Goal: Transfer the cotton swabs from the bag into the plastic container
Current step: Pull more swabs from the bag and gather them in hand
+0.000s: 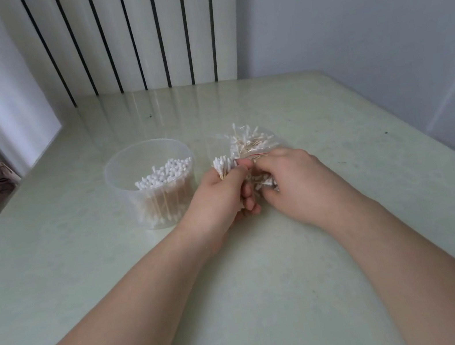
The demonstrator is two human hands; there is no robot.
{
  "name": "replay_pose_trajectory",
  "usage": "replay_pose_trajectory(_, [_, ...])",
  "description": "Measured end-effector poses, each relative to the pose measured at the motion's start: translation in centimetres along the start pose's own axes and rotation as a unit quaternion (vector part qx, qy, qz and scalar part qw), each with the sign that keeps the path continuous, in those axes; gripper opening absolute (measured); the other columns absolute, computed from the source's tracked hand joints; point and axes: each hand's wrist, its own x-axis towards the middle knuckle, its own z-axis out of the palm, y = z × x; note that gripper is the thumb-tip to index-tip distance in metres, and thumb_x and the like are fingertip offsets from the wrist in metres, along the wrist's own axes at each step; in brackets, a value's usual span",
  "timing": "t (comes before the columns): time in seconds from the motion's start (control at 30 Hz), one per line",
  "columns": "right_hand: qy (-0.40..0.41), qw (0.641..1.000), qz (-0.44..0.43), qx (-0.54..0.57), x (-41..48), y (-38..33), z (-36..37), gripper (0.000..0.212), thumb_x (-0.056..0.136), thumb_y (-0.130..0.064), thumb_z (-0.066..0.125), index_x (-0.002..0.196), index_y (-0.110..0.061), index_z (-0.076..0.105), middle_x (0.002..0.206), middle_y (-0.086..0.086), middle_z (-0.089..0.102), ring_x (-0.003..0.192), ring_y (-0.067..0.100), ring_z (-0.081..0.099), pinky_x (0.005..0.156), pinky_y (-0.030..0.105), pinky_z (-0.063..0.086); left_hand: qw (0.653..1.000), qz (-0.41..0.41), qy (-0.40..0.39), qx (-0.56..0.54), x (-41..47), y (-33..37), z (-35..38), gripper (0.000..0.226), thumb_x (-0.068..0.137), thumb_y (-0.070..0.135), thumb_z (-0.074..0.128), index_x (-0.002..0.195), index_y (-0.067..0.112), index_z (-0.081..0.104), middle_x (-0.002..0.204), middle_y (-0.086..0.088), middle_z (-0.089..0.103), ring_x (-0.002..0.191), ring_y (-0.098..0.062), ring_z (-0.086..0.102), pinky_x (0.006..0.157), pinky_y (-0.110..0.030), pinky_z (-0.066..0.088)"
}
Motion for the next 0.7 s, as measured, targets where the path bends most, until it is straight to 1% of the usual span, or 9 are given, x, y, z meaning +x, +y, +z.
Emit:
replay_pose_trajectory(0.07, [0.003, 1.000, -0.001, 0.006, -0.02, 0.00, -0.08, 0.034, 0.084, -0.013, 0.059, 0.115, -0.024, 0.067, 0.112, -0.001, 0.063, 0.109, 0.023, 0.058, 0.087, 0.030, 0.045, 1.000, 0.001, -0.002, 0.002, 0.08, -0.10, -0.06, 0.012, 0.105, 0.015, 0.050, 0.100, 0.009, 0.058, 0.052, 0.002, 0.045, 0.046, -0.015, 0.043, 0.055, -0.031, 0.045])
replay_pose_trajectory(0.13, [0.006, 1.000, -0.007, 0.018, -0.12, 0.04, -0.07, 0.045, 0.083, -0.011, 0.058, 0.123, -0.030, 0.066, 0.114, -0.002, 0.063, 0.110, 0.021, 0.058, 0.091, 0.031, 0.048, 1.000, 0.000, -0.004, 0.001, 0.13, -0.19, -0.10, 0.015, 0.105, 0.015, 0.048, 0.097, 0.011, 0.060, 0.053, 0.002, 0.045, 0.048, -0.016, 0.043, 0.056, -0.031, 0.046])
replay_pose_trajectory(0.17, [0.005, 1.000, -0.011, 0.025, -0.18, 0.13, -0.01, 0.046, 0.082, -0.010, 0.059, 0.123, -0.031, 0.066, 0.112, -0.003, 0.063, 0.110, 0.021, 0.058, 0.091, 0.030, 0.048, 1.000, -0.001, -0.006, -0.002, 0.14, -0.21, -0.08, 0.016, 0.105, 0.014, 0.048, 0.096, 0.012, 0.060, 0.054, 0.001, 0.045, 0.049, -0.016, 0.043, 0.056, -0.031, 0.046])
replay_pose_trajectory(0.27, [-0.015, 1.000, -0.018, 0.015, -0.12, 0.15, 0.10, 0.026, 0.084, -0.010, 0.059, 0.100, -0.025, 0.072, 0.095, -0.005, 0.052, 0.100, 0.024, 0.059, 0.084, 0.030, 0.047, 1.000, -0.004, -0.002, -0.008, 0.20, -0.23, -0.05, 0.016, 0.105, 0.014, 0.048, 0.098, 0.013, 0.061, 0.054, 0.001, 0.046, 0.048, -0.016, 0.043, 0.059, -0.032, 0.045])
replay_pose_trajectory(0.33, [-0.016, 0.999, -0.024, 0.018, -0.05, 0.11, 0.11, 0.022, 0.085, -0.011, 0.059, 0.094, -0.024, 0.074, 0.095, -0.003, 0.054, 0.096, 0.024, 0.059, 0.084, 0.035, 0.049, 1.000, -0.002, 0.003, -0.008, 0.13, -0.25, -0.04, 0.014, 0.105, 0.015, 0.048, 0.100, 0.013, 0.061, 0.054, 0.002, 0.047, 0.048, -0.015, 0.045, 0.059, -0.032, 0.045])
replay_pose_trajectory(0.47, [0.021, 0.998, -0.027, 0.044, 0.10, 0.33, 0.08, 0.019, 0.087, -0.013, 0.062, 0.099, -0.022, 0.073, 0.094, -0.002, 0.053, 0.089, 0.024, 0.059, 0.079, 0.036, 0.049, 1.000, 0.011, -0.002, -0.007, -0.03, -0.16, -0.05, 0.021, 0.105, 0.013, 0.046, 0.091, 0.016, 0.061, 0.055, 0.002, 0.048, 0.049, -0.014, 0.046, 0.057, -0.030, 0.049])
replay_pose_trajectory(0.53, [0.048, 0.997, -0.026, 0.052, 0.11, 0.51, 0.15, 0.014, 0.090, -0.016, 0.063, 0.100, -0.016, 0.073, 0.096, 0.001, 0.054, 0.088, 0.024, 0.059, 0.079, 0.035, 0.049, 1.000, 0.013, 0.001, -0.014, -0.07, -0.17, -0.05, 0.021, 0.105, 0.014, 0.047, 0.090, 0.015, 0.061, 0.057, 0.001, 0.049, 0.051, -0.015, 0.047, 0.056, -0.030, 0.051])
replay_pose_trajectory(0.63, [0.095, 0.991, -0.027, 0.093, 0.16, 0.59, 0.24, 0.010, 0.091, -0.018, 0.066, 0.095, -0.011, 0.073, 0.102, 0.001, 0.059, 0.087, 0.020, 0.060, 0.080, 0.033, 0.049, 1.000, 0.016, 0.009, -0.020, 0.04, -0.24, -0.16, 0.020, 0.105, 0.013, 0.048, 0.092, 0.015, 0.063, 0.064, -0.001, 0.052, 0.055, -0.016, 0.049, 0.055, -0.029, 0.052])
replay_pose_trajectory(0.7, [0.127, 0.985, -0.036, 0.113, 0.19, 0.48, 0.17, 0.008, 0.091, -0.017, 0.066, 0.091, -0.012, 0.072, 0.093, 0.000, 0.065, 0.083, 0.019, 0.062, 0.078, 0.035, 0.050, 1.000, 0.020, 0.012, -0.014, 0.11, -0.36, -0.23, 0.020, 0.105, 0.013, 0.047, 0.094, 0.014, 0.063, 0.071, -0.003, 0.055, 0.057, -0.017, 0.049, 0.055, -0.029, 0.052])
